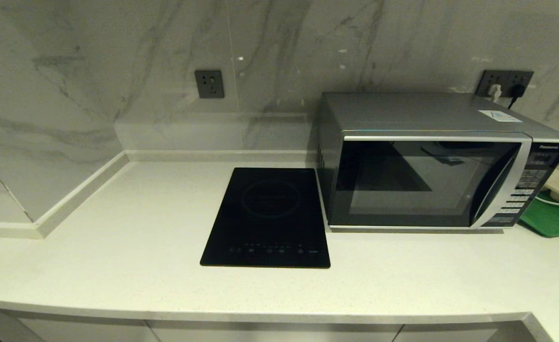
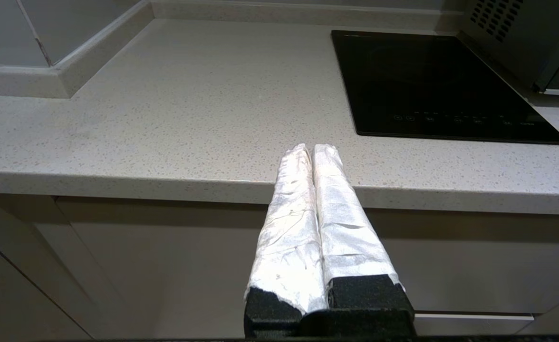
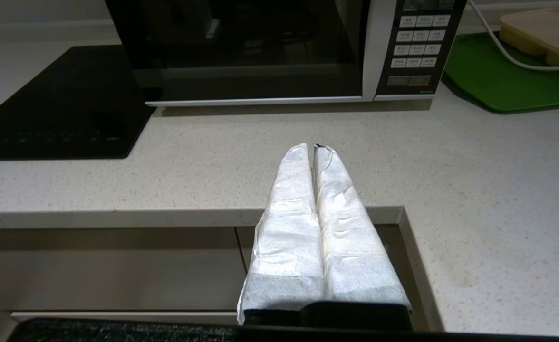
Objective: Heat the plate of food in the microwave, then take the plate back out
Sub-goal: Open the microwave oven
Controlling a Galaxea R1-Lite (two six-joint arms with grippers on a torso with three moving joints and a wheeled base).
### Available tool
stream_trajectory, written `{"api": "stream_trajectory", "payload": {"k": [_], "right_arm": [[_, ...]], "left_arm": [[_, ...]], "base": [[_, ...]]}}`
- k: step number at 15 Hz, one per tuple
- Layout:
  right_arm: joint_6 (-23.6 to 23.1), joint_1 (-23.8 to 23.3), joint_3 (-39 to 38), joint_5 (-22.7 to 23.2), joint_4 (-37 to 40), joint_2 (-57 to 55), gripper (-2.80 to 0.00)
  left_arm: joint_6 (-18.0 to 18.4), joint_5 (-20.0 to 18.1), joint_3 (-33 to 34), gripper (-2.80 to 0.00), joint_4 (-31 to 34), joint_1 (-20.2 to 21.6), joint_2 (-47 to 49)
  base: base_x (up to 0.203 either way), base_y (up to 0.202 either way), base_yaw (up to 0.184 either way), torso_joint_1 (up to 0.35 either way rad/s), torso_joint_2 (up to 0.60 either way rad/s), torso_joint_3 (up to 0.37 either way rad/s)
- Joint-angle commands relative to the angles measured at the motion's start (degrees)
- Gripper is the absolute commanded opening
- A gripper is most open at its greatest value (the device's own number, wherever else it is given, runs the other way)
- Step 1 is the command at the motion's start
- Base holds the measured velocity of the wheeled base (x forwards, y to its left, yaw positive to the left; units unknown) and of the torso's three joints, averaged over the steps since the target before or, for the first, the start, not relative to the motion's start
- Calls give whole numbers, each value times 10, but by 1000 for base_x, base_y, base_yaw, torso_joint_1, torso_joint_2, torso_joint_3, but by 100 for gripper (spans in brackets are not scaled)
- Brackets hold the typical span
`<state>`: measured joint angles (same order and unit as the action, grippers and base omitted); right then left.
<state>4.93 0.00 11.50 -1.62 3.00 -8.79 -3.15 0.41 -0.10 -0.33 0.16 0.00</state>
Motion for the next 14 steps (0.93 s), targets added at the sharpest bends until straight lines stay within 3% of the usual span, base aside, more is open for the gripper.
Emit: {"api": "stream_trajectory", "payload": {"k": [1,4,7,10,14], "right_arm": [[-4,0,80,-15,0,-170,-280],[-68,-1,149,-88,-36,-336,-280],[-134,2,204,-196,-112,-484,-280],[-168,4,237,-239,-137,-607,-280],[-177,8,280,-288,-182,-753,-280]], "left_arm": [[0,0,0,-280,0,0,0],[0,0,0,-280,0,0,0],[0,0,0,-280,0,0,0],[0,0,0,-280,0,0,0],[0,0,0,-280,0,0,0]], "base": [[0,0,0,0,0,0],[0,0,0,0,0,0],[0,0,0,0,0,0],[0,0,0,0,0,0],[0,0,0,0,0,0]]}}
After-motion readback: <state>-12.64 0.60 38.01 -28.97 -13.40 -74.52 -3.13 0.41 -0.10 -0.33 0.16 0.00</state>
